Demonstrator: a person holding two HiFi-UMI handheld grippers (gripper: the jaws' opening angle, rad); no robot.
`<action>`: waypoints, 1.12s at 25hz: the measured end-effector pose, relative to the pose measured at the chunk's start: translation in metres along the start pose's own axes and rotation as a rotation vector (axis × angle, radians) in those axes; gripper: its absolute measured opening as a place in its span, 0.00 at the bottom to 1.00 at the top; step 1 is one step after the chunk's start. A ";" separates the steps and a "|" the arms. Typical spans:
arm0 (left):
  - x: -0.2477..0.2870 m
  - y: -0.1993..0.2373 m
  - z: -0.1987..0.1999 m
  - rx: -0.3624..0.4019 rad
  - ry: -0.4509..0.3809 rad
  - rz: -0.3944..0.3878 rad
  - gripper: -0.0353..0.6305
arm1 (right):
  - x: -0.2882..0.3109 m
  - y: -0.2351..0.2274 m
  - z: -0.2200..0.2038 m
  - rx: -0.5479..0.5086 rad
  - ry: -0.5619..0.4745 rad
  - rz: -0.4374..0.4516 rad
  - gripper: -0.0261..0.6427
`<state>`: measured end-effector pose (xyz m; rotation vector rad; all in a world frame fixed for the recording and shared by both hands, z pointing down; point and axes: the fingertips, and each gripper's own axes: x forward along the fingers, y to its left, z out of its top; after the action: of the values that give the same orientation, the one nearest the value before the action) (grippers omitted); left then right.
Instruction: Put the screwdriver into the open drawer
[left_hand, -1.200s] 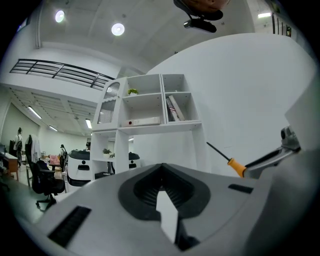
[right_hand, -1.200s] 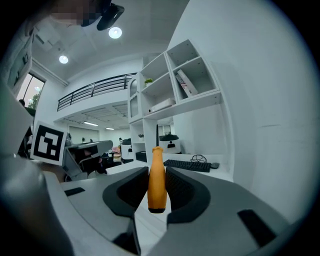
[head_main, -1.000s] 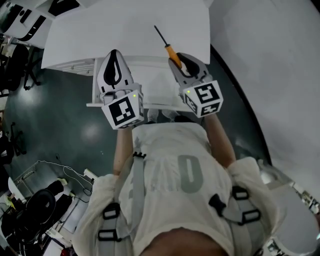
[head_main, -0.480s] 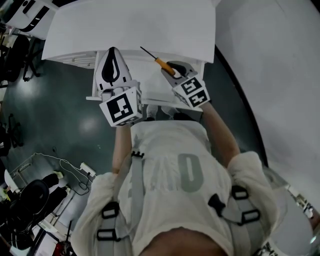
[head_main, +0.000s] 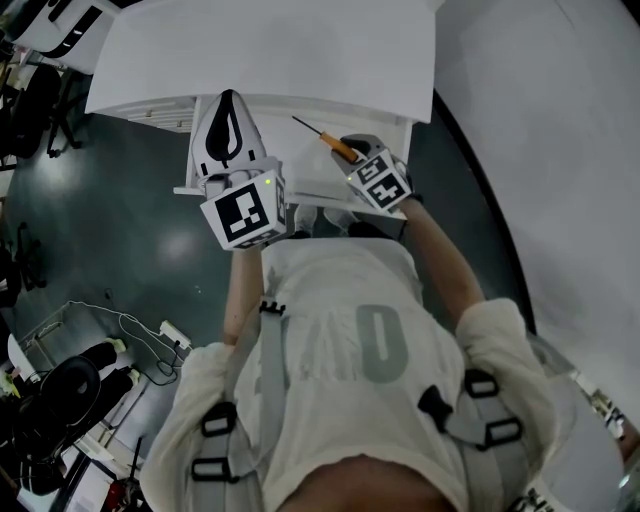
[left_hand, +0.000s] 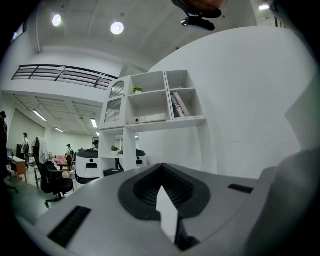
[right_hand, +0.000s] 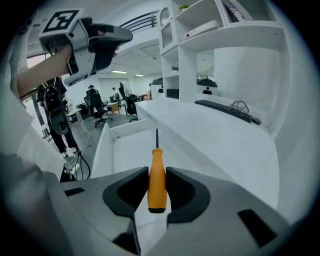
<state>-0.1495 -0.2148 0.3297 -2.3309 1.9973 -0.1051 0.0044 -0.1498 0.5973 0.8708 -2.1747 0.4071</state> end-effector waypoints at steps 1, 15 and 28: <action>0.000 0.001 0.000 0.002 -0.002 0.000 0.06 | 0.003 0.001 -0.006 -0.008 0.023 0.003 0.19; -0.009 0.021 -0.004 0.007 0.023 0.056 0.06 | 0.029 0.008 -0.059 -0.093 0.236 0.037 0.19; -0.012 0.025 -0.006 0.014 0.037 0.071 0.06 | 0.038 0.014 -0.083 -0.136 0.340 0.087 0.19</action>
<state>-0.1769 -0.2068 0.3328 -2.2635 2.0871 -0.1586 0.0196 -0.1138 0.6816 0.5861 -1.9039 0.4115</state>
